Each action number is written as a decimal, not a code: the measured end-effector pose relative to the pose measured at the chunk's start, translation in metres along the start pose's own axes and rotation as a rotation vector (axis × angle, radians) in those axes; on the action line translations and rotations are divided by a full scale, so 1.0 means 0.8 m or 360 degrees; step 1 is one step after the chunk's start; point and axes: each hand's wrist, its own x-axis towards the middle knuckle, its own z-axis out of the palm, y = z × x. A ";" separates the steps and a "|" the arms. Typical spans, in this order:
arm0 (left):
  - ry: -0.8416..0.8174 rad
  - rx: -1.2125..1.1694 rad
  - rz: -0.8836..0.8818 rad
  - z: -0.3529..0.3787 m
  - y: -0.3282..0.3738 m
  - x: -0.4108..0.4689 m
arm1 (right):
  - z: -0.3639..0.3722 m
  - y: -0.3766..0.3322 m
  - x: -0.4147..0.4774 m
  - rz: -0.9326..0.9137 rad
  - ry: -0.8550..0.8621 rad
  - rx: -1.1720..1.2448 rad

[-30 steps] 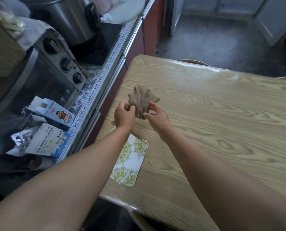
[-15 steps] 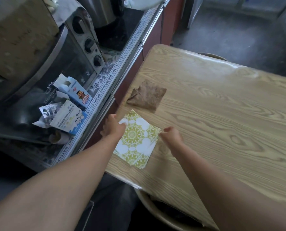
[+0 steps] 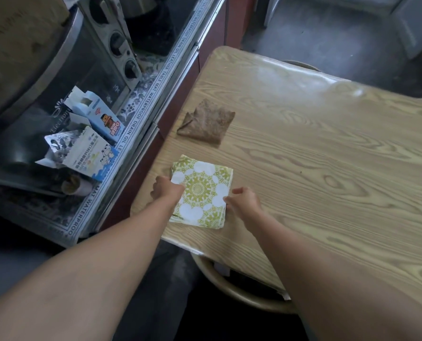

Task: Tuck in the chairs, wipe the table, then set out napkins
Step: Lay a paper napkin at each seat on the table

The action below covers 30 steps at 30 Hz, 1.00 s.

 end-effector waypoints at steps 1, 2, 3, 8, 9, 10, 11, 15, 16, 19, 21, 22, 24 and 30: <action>-0.0010 -0.0025 -0.0016 0.003 -0.001 -0.004 | -0.001 0.006 -0.001 0.0019 -0.0036 0.0064; -0.0021 -0.0039 -0.0033 0.005 -0.001 -0.007 | -0.003 0.011 -0.002 0.0037 -0.0064 0.0117; -0.0036 -0.0044 -0.0043 0.009 -0.002 -0.012 | -0.005 0.017 -0.003 0.0050 -0.0079 0.0155; -0.0087 -0.0039 -0.0077 0.020 0.000 -0.035 | -0.015 0.036 -0.007 0.0088 -0.0110 0.0228; -0.0062 -0.0021 -0.0063 0.022 0.000 -0.039 | -0.018 0.039 -0.007 0.0098 -0.0107 0.0244; -0.0059 -0.0036 -0.0043 0.023 -0.001 -0.042 | -0.020 0.041 -0.007 0.0104 -0.0105 0.0260; -0.0088 -0.0087 -0.0015 0.025 -0.002 -0.045 | -0.022 0.044 -0.008 0.0110 -0.0101 0.0275; -0.0348 -0.0302 0.0013 0.030 -0.010 -0.053 | -0.029 0.055 -0.005 0.0122 -0.0093 0.0337; -0.0389 -0.0321 -0.0022 0.031 -0.013 -0.053 | -0.031 0.058 -0.004 0.0121 -0.0076 0.0342; -0.0448 -0.0387 -0.0198 0.035 -0.021 -0.055 | -0.039 0.063 -0.006 0.0139 -0.0022 0.0344; -0.0516 -0.0418 -0.0242 0.038 -0.025 -0.055 | -0.046 0.063 -0.009 0.0161 0.0005 0.0384; -0.0541 -0.0410 -0.0235 0.039 -0.025 -0.056 | -0.048 0.062 -0.011 0.0168 0.0013 0.0409; -0.0564 -0.0403 -0.0214 0.042 -0.023 -0.059 | -0.053 0.061 -0.014 0.0174 0.0028 0.0464; -0.0597 -0.0501 -0.0171 0.047 -0.021 -0.061 | -0.057 0.063 -0.016 0.0226 0.0079 0.0570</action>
